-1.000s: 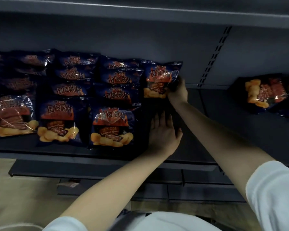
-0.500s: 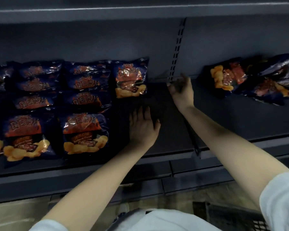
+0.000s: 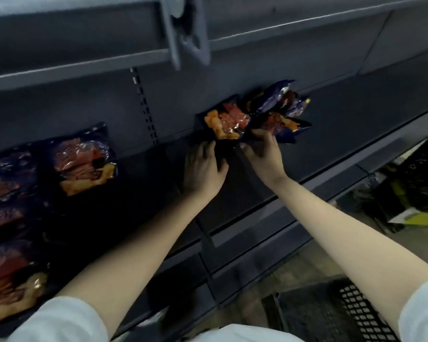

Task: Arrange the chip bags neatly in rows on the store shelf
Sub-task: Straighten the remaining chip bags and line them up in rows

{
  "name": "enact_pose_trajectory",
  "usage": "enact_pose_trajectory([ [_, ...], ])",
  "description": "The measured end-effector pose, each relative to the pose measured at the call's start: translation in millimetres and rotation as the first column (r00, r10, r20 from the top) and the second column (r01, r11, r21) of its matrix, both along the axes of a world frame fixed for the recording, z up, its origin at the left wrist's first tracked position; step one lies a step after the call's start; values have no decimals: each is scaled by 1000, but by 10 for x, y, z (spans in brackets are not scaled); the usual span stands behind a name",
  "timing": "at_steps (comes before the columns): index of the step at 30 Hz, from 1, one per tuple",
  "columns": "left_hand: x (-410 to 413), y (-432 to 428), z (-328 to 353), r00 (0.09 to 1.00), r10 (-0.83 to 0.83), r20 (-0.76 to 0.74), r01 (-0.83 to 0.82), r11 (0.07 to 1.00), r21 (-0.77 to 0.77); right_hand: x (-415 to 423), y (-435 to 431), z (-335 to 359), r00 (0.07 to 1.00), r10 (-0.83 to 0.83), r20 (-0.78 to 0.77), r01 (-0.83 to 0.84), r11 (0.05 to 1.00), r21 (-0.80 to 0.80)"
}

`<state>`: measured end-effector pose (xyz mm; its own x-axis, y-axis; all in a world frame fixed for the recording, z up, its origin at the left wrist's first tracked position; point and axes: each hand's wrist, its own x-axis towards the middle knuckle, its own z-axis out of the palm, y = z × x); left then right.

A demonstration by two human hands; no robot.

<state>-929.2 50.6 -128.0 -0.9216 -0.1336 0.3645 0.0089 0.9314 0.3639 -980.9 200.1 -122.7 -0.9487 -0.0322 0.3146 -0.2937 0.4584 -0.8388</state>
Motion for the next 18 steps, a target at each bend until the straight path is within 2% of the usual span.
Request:
enact_pose_trajectory([
  [4,-425,425,111,980,-182,-86,178,983,-45,-49,498,65,995,-88,-47,87,996,-16],
  [7,-691,678,195,968,-249,9,248,959,-136,-48,823,120,990,-140,-3,140,989,-45],
  [11,-986,1004,221,935,-321,151,354,861,-364,-5,1291,110,983,-181,38,181,983,2],
  [14,-1117,1190,186,932,-300,203,360,832,-423,39,1528,48,981,-180,71,175,982,76],
  [18,-1156,1319,129,960,-235,151,278,862,-425,111,1647,-21,984,-144,103,134,986,98],
])
